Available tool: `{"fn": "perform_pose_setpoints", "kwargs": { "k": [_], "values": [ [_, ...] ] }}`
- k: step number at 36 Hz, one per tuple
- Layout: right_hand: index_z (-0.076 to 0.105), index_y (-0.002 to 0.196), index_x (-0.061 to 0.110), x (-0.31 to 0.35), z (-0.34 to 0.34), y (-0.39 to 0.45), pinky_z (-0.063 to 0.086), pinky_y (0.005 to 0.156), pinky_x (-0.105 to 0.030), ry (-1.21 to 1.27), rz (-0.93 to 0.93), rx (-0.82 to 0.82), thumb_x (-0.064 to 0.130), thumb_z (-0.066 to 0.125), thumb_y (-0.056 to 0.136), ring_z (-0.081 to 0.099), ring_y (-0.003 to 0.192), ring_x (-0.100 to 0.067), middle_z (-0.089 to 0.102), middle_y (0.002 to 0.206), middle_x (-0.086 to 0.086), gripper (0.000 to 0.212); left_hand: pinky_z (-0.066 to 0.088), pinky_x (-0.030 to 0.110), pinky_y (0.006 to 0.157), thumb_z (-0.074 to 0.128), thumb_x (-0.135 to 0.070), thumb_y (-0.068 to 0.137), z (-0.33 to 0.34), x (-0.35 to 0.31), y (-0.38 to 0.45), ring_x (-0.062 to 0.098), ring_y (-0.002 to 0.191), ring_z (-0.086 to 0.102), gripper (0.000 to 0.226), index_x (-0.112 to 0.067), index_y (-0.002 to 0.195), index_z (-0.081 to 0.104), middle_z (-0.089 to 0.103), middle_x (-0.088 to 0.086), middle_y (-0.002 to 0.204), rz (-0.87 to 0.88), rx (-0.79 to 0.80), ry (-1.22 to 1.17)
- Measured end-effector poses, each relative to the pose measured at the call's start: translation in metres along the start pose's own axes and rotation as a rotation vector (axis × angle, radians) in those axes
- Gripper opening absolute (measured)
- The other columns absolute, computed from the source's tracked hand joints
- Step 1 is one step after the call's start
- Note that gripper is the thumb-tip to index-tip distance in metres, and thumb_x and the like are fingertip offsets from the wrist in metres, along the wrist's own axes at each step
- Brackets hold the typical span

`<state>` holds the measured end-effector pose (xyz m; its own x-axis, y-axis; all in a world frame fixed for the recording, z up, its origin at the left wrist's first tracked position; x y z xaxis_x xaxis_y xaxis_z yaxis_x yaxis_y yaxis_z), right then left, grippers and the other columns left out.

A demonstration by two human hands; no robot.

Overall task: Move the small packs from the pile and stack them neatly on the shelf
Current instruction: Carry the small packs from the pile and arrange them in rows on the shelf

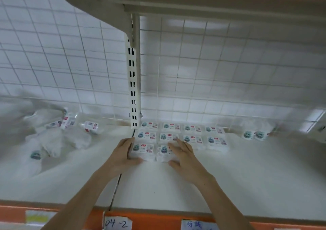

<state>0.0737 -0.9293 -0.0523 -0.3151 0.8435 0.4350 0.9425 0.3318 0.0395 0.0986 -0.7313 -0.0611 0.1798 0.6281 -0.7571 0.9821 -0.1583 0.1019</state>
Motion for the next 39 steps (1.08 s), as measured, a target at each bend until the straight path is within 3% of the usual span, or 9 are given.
{"fn": "perform_pose_setpoints", "kwargs": {
  "k": [7,12,19,21,25,28,31,36,39],
  "values": [
    [0.014,0.147,0.026,0.008,0.002,-0.004,0.02,0.114,-0.038,-0.121,0.06,-0.011,0.027,0.039,0.098,-0.008,0.143,-0.019,-0.009,0.157,0.001,0.054,0.031,0.012,0.087,0.075,-0.011,0.07,0.007,0.005,0.002,0.011,0.117,0.038,0.084,-0.006,0.138,0.027,0.035,0.006,0.127,-0.025,0.003,-0.009],
    [0.014,0.147,0.025,0.012,-0.007,-0.006,0.015,0.116,-0.04,-0.208,0.121,-0.123,0.033,0.05,0.093,0.0,0.143,-0.026,0.0,0.156,-0.003,0.065,0.03,0.015,0.091,0.07,-0.028,0.06,0.011,0.001,-0.001,0.022,0.126,0.035,0.114,-0.006,0.146,-0.001,0.026,0.011,0.134,-0.04,0.042,-0.055],
    [0.035,0.139,0.024,0.038,-0.024,-0.036,0.027,0.11,-0.034,-0.227,0.055,-0.227,0.039,0.051,0.091,0.012,0.141,-0.021,0.008,0.155,0.001,0.053,0.046,0.039,0.095,0.076,-0.032,0.066,-0.004,-0.016,-0.019,0.023,0.119,0.046,0.105,-0.022,0.147,0.009,0.041,0.008,0.131,0.074,-0.026,0.11],
    [0.038,0.138,0.025,0.044,-0.03,-0.05,0.029,0.109,-0.031,-0.221,0.041,-0.257,0.04,0.051,0.091,0.015,0.14,-0.018,0.012,0.155,0.003,0.051,0.04,0.034,0.098,0.07,-0.033,0.077,-0.012,-0.026,-0.029,0.022,0.123,0.043,0.092,-0.021,0.147,0.012,0.037,0.005,0.138,0.11,-0.055,0.249],
    [0.039,0.138,0.027,0.048,-0.041,-0.079,0.029,0.107,-0.025,-0.203,0.057,-0.309,0.041,0.049,0.092,0.017,0.139,-0.012,0.016,0.153,0.006,0.049,0.036,0.024,0.097,0.058,-0.033,0.087,-0.025,-0.051,-0.056,0.016,0.116,0.05,0.048,-0.018,0.131,0.047,0.052,0.0,0.128,0.313,-0.123,0.41],
    [0.048,0.132,0.023,0.052,-0.044,-0.103,0.032,0.104,-0.028,-0.185,0.072,-0.333,0.043,0.048,0.089,0.032,0.134,-0.015,0.031,0.149,0.004,0.047,0.043,0.028,0.09,0.054,-0.037,0.085,-0.028,-0.064,-0.082,0.017,0.107,0.057,0.045,-0.018,0.126,0.054,0.059,-0.001,0.118,0.38,-0.135,0.453],
    [0.064,0.111,0.019,0.061,-0.043,-0.132,0.05,0.083,-0.034,-0.168,0.038,-0.426,0.045,0.045,0.079,0.061,0.105,-0.023,0.06,0.122,-0.001,0.045,0.044,0.025,0.083,0.056,-0.034,0.087,-0.027,-0.074,-0.112,0.013,0.101,0.058,0.042,-0.019,0.126,0.052,0.059,-0.004,0.113,0.418,-0.153,0.48],
    [0.064,0.103,0.022,0.082,-0.029,-0.182,0.053,0.071,-0.031,-0.125,-0.018,-0.445,0.042,0.042,0.077,0.065,0.087,-0.018,0.066,0.105,0.006,0.04,0.049,0.023,0.057,0.046,-0.041,0.073,-0.018,-0.08,-0.17,0.011,0.071,0.065,0.04,-0.02,0.103,0.063,0.064,-0.008,0.083,0.419,-0.192,0.492],
    [0.063,0.101,0.023,0.094,-0.01,-0.206,0.053,0.069,-0.03,-0.118,-0.029,-0.395,0.043,0.043,0.077,0.064,0.086,-0.017,0.065,0.102,0.008,0.037,0.045,0.016,0.059,0.044,-0.04,0.073,-0.015,-0.081,-0.213,0.005,0.07,0.062,0.037,-0.022,0.1,0.063,0.064,-0.011,0.082,0.392,-0.21,0.484]
  ]
}}
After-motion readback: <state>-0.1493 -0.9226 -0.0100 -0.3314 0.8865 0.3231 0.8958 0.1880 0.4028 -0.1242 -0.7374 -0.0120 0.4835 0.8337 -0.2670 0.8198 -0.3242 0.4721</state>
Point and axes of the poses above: each hand's wrist, its own y-axis towards the middle knuckle, its own z-axis out of the palm, x = y × z, the point moved 8 cm from there along y, towards the middle knuckle
